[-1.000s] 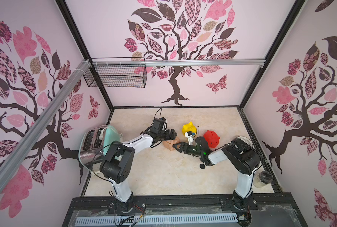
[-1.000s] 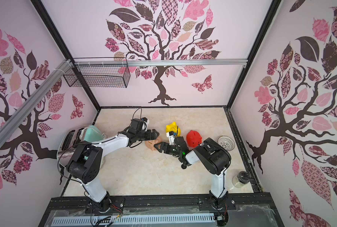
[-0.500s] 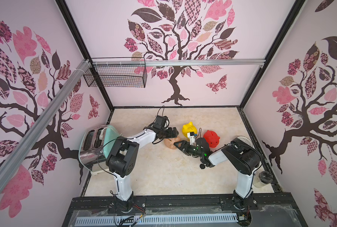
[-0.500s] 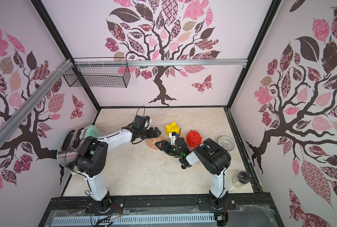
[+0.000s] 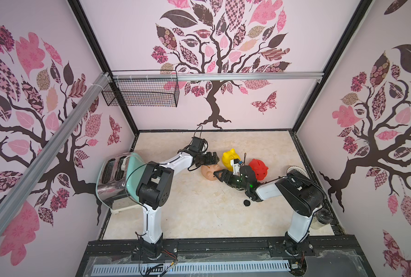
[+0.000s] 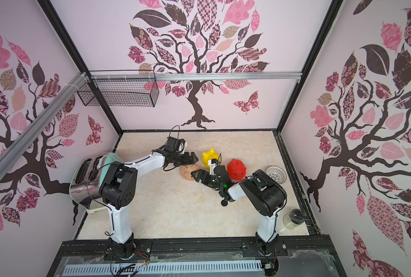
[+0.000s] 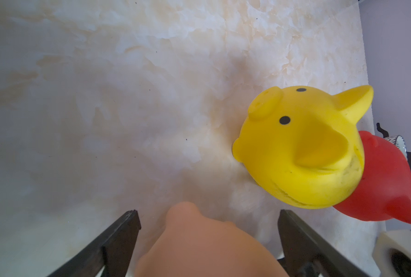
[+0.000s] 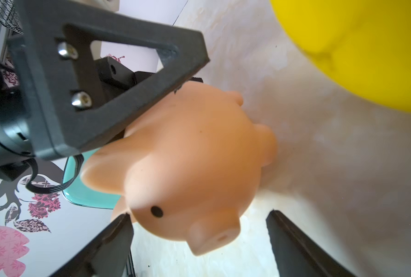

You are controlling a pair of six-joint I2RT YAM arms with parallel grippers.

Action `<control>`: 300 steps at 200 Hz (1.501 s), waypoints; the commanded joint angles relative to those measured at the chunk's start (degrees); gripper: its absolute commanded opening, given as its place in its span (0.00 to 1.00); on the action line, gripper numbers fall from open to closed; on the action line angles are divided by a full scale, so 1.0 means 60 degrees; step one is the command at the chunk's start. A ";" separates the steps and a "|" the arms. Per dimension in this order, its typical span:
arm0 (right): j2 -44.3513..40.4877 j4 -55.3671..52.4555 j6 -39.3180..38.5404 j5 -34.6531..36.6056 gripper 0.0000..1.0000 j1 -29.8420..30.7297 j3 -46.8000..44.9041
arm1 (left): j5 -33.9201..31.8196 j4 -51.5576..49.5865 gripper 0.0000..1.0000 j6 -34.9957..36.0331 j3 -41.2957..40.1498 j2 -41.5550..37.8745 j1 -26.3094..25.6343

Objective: Open piggy banks
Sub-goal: Adjust the piggy bank at the center of the board, then move the piggy bank to the center of the board.

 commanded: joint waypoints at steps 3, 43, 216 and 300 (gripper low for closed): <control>-0.0425 -0.0400 -0.0693 -0.0186 0.93 -0.0162 -0.0133 | 0.0109 -0.0393 0.96 0.0188 0.0245 0.0296 0.0054; -0.1082 -0.1581 -0.2165 -0.0270 0.90 -0.0162 -0.0087 | 0.0061 -0.0482 0.98 0.0140 0.0633 0.0312 0.0054; -0.0026 -0.7723 -0.7409 0.0898 0.88 0.0232 0.3716 | -0.4573 -0.0401 0.98 -0.2627 -0.5556 -0.9332 0.0273; 0.0679 -0.6327 -0.4178 0.1852 0.79 0.1010 0.4276 | -0.4651 -0.1557 0.97 -0.2645 -0.6176 -1.1315 0.0238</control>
